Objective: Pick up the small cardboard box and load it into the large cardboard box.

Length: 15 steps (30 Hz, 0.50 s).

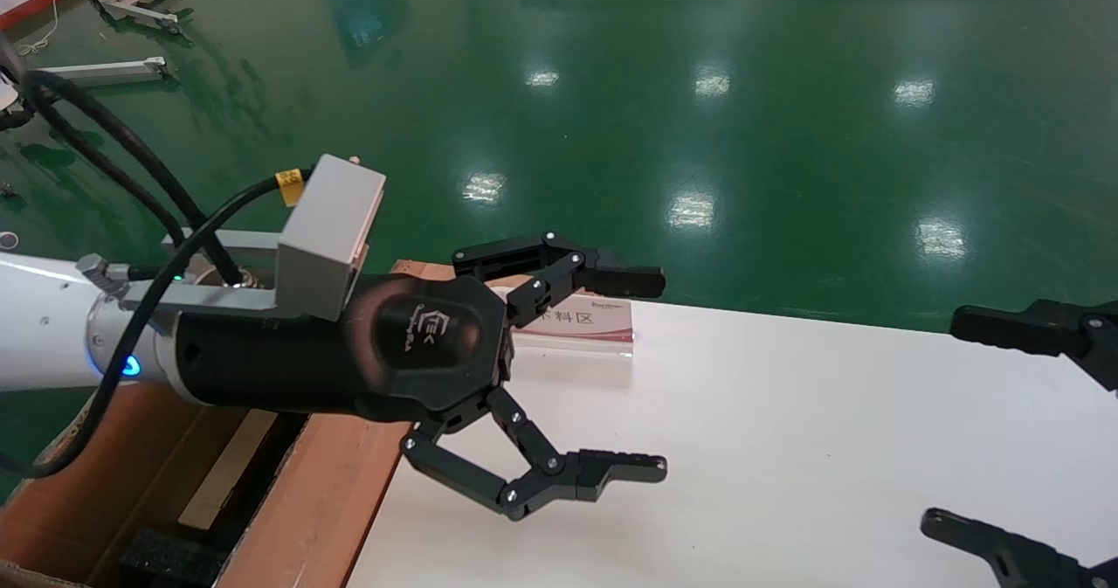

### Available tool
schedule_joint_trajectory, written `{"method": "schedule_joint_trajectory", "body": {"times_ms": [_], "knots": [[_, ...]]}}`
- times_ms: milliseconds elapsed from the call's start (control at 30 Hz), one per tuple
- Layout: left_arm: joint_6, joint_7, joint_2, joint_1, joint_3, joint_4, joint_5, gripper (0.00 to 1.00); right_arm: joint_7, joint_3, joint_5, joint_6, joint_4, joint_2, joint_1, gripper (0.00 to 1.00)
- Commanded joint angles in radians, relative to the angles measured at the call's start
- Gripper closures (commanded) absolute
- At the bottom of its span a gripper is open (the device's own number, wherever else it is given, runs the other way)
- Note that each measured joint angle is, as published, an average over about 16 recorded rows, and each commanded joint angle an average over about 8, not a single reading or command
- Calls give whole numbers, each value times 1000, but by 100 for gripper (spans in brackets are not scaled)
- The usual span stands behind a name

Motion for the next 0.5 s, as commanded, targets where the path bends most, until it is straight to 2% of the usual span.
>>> {"method": "schedule_joint_trajectory", "body": {"times_ms": [33,500], "knots": [[0,0,0,0,0,0,0,0,0,0,0,0,0,0,0,0],[0,0,0,0,1,0,0,0,0,0,0,0,0,0,0,0]]}}
